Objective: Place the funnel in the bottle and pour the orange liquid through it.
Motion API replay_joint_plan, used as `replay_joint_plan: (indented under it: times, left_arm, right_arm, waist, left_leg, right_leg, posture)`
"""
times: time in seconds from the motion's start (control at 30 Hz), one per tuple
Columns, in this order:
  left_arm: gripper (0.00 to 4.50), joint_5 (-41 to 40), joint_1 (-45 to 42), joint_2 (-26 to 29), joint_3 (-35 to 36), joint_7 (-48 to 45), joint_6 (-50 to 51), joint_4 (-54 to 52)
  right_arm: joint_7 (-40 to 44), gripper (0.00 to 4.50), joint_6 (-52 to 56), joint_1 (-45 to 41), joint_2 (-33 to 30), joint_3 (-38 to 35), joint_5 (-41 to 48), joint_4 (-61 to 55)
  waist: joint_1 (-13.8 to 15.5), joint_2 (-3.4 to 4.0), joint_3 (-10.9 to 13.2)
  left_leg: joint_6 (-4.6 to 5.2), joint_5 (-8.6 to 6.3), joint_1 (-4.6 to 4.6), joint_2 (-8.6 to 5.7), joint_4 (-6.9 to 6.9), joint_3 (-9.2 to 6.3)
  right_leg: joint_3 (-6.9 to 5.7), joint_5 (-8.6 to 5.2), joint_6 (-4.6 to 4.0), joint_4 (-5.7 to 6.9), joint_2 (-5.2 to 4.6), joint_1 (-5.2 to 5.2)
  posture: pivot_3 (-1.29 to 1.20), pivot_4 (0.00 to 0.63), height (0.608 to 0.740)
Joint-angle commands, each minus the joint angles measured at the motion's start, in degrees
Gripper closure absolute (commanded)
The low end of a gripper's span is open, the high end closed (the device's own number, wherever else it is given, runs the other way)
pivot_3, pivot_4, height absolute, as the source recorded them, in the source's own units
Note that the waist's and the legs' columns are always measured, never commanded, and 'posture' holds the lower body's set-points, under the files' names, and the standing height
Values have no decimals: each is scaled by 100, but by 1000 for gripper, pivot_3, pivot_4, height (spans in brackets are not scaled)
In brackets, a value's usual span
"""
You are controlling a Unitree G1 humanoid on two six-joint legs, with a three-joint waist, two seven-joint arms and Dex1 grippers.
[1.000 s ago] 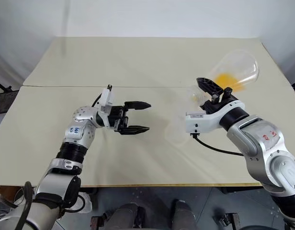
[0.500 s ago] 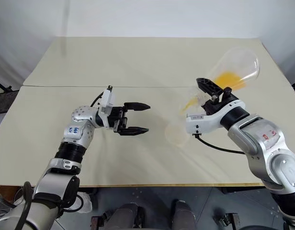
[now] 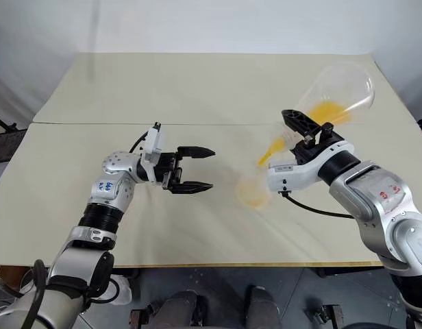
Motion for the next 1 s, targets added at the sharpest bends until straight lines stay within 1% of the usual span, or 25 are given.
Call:
replay_joint_plan:
  times: [0.03, 1.0]
  left_arm:
    - [0, -9, -134, -16, -6, -45, -70, -73]
    - [0, -30, -126, -62, -24, -68, -23, -129]
  right_arm:
    - [-6, 2029, -96, -67, 16, -253, -68, -114]
    - [-27, 2029, -650, -98, -86, -403, -213, 61]
  waist:
    - [0, 0, 0]
    - [0, 0, 0]
  left_leg:
    - [0, 0, 0, 0, 0, 0]
    - [0, 0, 0, 0, 2, 0]
  right_leg:
    - [0, 0, 0, 0, 0, 0]
    - [0, 0, 0, 2, 0, 0]
  posture:
    - [0, 150, 740]
    - [0, 150, 740]
